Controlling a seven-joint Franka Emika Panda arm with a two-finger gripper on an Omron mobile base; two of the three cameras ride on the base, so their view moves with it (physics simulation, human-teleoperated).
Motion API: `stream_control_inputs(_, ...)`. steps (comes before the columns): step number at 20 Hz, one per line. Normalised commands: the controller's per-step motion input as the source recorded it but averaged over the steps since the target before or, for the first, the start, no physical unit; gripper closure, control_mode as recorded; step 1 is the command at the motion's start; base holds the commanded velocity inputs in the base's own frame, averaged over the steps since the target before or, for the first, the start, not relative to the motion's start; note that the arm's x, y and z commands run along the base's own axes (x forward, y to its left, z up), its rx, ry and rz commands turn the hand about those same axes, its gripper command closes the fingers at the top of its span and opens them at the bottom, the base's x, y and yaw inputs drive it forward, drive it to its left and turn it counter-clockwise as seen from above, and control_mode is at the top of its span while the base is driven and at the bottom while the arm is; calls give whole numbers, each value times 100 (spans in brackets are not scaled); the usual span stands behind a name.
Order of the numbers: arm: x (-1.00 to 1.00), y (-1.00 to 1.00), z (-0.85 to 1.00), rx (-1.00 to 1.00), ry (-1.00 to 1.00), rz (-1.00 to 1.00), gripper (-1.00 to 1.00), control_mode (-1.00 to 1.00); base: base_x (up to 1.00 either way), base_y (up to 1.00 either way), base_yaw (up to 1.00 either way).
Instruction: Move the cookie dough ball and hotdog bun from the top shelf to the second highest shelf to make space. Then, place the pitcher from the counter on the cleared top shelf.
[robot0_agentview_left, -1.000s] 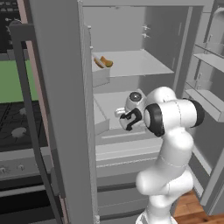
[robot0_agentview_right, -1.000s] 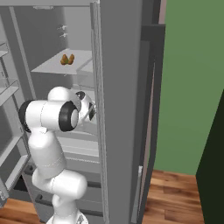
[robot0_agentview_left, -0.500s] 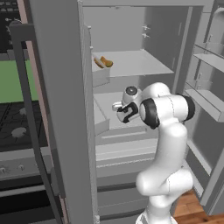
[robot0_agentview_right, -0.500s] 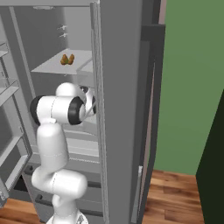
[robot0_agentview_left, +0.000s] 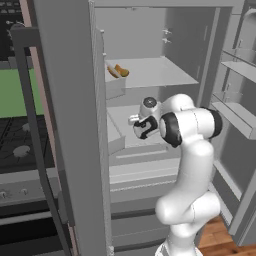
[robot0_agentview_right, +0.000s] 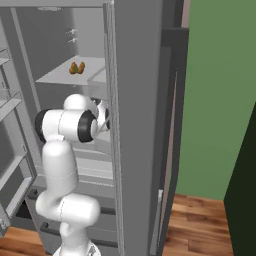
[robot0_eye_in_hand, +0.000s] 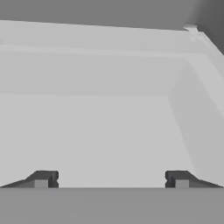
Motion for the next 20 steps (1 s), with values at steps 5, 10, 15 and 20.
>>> stream_control_inputs(5,-49,0,15,0,0,0,-100,-100,0,0,0)
stream_control_inputs(10,-68,0,40,0,0,0,-100,-100,0,0,0)
stream_control_inputs(15,-65,8,62,0,-5,0,-100,-100,0,0,0)
stream_control_inputs(20,-64,19,81,0,-9,3,-100,-100,0,0,0)
